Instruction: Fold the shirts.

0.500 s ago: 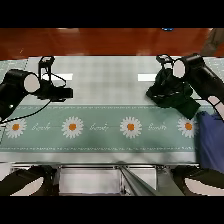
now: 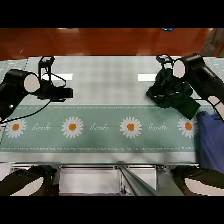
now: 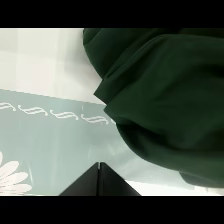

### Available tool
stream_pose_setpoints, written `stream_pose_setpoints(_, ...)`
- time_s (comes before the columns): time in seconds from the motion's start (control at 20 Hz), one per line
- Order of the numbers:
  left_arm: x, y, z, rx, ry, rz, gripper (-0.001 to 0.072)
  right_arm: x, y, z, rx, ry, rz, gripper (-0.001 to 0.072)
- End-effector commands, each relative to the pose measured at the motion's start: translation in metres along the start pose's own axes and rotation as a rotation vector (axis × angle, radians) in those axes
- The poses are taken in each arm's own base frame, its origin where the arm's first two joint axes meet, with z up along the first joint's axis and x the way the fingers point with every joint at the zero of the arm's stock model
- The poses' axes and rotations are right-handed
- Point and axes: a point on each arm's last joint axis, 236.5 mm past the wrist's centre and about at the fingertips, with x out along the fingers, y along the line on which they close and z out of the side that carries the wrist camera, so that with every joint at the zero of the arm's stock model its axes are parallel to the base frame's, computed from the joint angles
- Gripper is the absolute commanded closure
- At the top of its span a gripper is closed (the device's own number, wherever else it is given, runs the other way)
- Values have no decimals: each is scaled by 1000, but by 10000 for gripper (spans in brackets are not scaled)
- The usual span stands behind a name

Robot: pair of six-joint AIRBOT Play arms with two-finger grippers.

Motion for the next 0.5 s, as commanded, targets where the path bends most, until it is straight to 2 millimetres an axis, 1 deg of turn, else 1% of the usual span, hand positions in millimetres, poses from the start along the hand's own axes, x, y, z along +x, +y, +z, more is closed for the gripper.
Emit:
stream_pose_setpoints(0.0, 0, -2, 5, -1, -22, -7, 691, 0, 0, 0, 0, 0, 0, 686)
stream_pose_setpoints(0.25, 0, -2, 7, -1, -31, -9, 691, 0, 0, 0, 0, -2, 1, 686)
stream_pose_setpoints(0.3, 0, -2, 8, -1, -33, -10, 691, 0, 0, 9, -3, -39, 0, 687)
stream_pose_setpoints(0.35, 0, -3, 10, 0, -42, -13, 691, -1, 1, 24, 1, -101, 4, 687)
stream_pose_setpoints(0.4, 0, -4, 14, 0, -58, -17, 691, -3, 4, 34, 15, -144, 17, 687)
stream_pose_setpoints(0.45, -1, -5, 18, 0, -75, -22, 691, -3, 6, 40, 16, -169, 27, 686)
